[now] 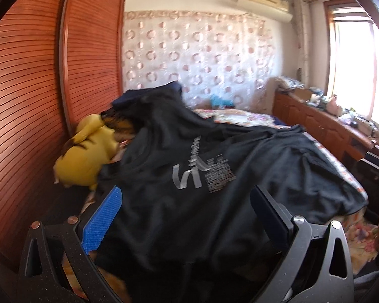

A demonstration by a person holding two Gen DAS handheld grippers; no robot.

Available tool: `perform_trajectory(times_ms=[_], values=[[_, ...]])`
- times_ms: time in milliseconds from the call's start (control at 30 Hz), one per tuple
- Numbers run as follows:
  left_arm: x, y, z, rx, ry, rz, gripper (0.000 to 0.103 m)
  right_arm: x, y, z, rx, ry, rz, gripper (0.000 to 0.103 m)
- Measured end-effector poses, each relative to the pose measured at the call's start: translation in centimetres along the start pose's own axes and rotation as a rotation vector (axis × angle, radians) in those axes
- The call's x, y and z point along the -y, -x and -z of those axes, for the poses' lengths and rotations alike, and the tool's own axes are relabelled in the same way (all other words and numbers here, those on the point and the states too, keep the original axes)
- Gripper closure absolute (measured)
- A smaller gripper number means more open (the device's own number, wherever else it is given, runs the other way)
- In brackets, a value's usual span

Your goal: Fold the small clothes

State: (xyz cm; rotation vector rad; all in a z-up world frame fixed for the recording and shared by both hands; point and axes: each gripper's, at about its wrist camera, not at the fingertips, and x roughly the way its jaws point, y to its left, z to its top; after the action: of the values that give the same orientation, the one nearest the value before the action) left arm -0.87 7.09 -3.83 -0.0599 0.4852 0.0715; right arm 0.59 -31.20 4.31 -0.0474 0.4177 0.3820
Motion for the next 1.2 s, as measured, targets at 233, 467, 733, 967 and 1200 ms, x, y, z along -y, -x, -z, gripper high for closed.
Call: perform_trajectory(times_ms=[233,467,733,967,1200], values=[[-4.5,-2.0,2.7,-0.080,0.011,-0.030,0.001,0.2,-4.5,0.3,-0.085,0.019,-0.104,0.000],[-5.2,-3.3,8.0,-0.179,-0.037,-0.048,0.004,0.8,-7.0,0.1,-0.139,0.017,-0.170,0.000],[-4.3,-4.1,9.9,-0.239,0.006,0.013,0.030,2.2,-6.3,-0.6,-0.140,0.050,-0.170,0.000],[-4.4,-4.3,9.9,-0.234,0.066,0.045,0.064,0.7,-6.0,0.2,-0.123,0.071,-0.158,0.000],[-5.2,-3.8,9.3,-0.212,0.095,0.088,0.096,0.3,-5.7,0.4,-0.125,0.055,-0.153,0.000]])
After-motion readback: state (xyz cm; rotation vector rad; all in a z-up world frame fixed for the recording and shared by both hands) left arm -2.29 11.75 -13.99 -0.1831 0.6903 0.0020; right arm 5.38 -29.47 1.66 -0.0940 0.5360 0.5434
